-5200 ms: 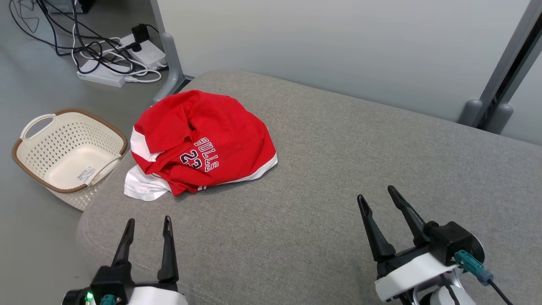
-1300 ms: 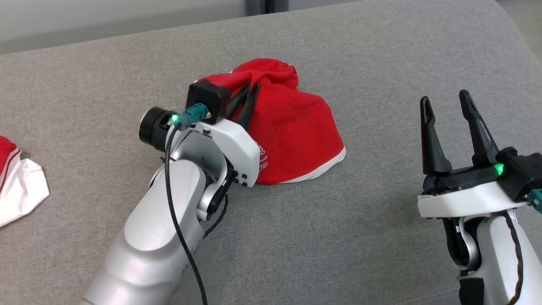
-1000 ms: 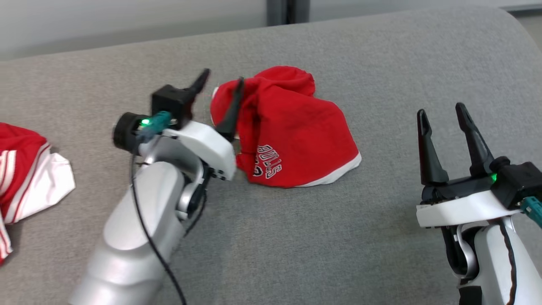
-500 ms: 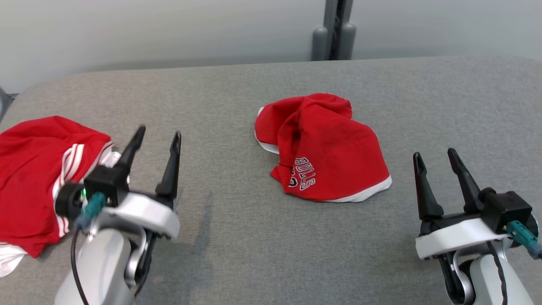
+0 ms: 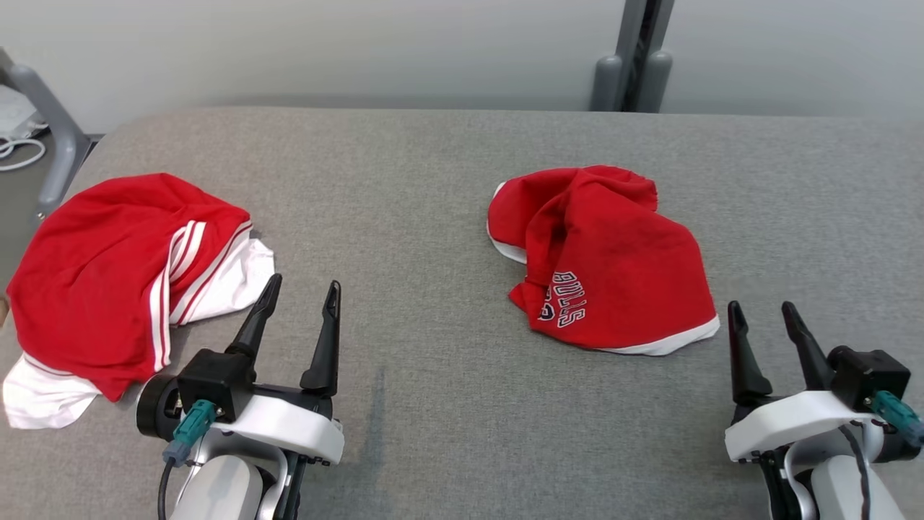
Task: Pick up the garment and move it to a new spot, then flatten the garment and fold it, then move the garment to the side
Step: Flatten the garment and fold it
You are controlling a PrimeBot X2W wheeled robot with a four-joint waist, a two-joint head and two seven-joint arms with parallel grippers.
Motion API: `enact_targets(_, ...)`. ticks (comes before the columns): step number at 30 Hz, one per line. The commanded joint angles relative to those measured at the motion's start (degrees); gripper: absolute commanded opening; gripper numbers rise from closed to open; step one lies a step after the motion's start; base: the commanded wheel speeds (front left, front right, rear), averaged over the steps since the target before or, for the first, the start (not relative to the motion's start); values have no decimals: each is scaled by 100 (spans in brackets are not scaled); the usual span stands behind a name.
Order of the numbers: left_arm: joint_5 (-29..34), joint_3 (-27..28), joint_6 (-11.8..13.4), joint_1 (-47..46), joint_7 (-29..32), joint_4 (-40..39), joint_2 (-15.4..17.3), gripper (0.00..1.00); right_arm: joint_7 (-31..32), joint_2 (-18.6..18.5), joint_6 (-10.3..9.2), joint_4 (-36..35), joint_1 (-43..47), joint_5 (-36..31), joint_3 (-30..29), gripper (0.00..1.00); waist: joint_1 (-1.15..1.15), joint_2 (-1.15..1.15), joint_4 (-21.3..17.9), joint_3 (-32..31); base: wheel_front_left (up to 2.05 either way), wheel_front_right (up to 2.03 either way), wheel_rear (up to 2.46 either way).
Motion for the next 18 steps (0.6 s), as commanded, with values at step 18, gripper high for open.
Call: enact_targets(18,506,324,-381,-45,-22,106,-362,100,-11,-39,0,1704,-828,416,-303,100,0,0,535,463,0,0,0)
